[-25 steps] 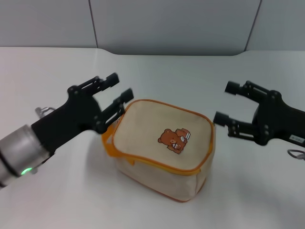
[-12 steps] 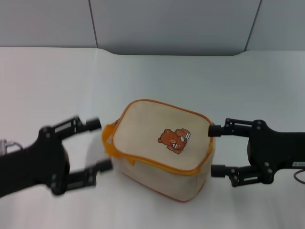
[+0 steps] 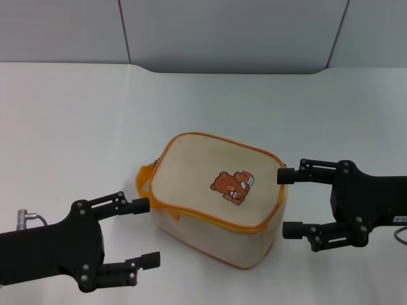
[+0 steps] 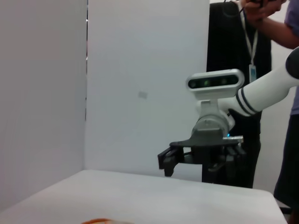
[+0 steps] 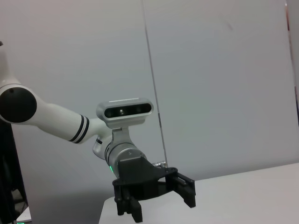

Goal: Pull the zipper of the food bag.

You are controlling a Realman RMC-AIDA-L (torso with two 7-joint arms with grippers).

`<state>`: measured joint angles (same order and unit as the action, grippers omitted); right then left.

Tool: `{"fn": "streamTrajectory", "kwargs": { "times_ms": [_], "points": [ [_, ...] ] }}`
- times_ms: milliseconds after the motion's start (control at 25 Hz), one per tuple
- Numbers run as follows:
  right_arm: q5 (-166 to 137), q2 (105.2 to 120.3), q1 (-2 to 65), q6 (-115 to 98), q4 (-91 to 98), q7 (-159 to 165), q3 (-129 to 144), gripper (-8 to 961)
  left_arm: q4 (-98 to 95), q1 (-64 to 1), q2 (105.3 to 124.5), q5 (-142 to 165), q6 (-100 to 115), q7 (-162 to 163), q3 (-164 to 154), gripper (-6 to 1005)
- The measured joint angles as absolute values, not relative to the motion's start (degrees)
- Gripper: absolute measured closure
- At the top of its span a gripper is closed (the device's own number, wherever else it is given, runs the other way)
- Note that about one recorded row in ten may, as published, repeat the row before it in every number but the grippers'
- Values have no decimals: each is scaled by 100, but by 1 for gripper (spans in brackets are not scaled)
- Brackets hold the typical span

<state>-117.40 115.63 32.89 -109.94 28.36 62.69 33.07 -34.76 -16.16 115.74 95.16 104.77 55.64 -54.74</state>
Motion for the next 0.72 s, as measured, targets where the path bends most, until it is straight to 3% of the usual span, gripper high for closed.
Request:
{"fn": "streamTrajectory", "kwargs": {
  "times_ms": [720],
  "points": [
    [-11724, 11602, 3243, -10951, 2839, 6291, 3313, 105, -3434, -1584, 11648, 9677, 10477, 5241, -5475, 201]
  ]
}}
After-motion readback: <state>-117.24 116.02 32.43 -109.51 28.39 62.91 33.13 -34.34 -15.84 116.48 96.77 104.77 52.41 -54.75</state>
